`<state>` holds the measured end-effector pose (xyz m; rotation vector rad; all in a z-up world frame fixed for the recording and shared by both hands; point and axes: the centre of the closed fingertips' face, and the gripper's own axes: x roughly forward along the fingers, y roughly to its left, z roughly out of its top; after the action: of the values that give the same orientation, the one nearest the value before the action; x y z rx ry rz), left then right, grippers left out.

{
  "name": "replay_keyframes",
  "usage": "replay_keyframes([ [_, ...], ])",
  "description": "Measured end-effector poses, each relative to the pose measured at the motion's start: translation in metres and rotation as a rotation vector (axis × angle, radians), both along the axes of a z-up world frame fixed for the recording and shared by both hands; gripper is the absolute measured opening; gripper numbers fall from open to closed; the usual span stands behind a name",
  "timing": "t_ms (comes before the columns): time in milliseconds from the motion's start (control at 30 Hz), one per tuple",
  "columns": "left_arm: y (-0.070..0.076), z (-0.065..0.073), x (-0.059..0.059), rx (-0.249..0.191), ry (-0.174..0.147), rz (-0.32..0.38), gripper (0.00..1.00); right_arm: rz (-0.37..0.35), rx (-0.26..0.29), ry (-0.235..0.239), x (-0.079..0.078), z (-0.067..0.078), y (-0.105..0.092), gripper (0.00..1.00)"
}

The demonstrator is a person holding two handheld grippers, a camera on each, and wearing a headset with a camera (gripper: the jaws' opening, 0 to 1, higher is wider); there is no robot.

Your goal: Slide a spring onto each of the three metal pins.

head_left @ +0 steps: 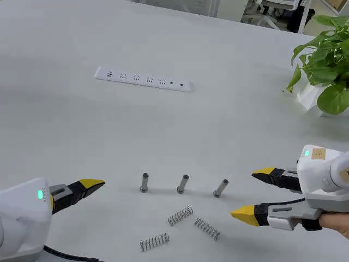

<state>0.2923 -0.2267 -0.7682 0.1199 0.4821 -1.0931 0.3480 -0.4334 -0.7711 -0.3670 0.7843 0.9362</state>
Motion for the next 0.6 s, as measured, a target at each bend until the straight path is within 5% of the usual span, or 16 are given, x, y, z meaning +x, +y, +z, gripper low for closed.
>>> replay_keyframes([
  [600, -0.011, 0.002, -0.013, 0.050, 0.005, -0.030, 0.97, 0.019, 0.089, -0.040, -0.030, 0.001, -0.007, 0.87],
])
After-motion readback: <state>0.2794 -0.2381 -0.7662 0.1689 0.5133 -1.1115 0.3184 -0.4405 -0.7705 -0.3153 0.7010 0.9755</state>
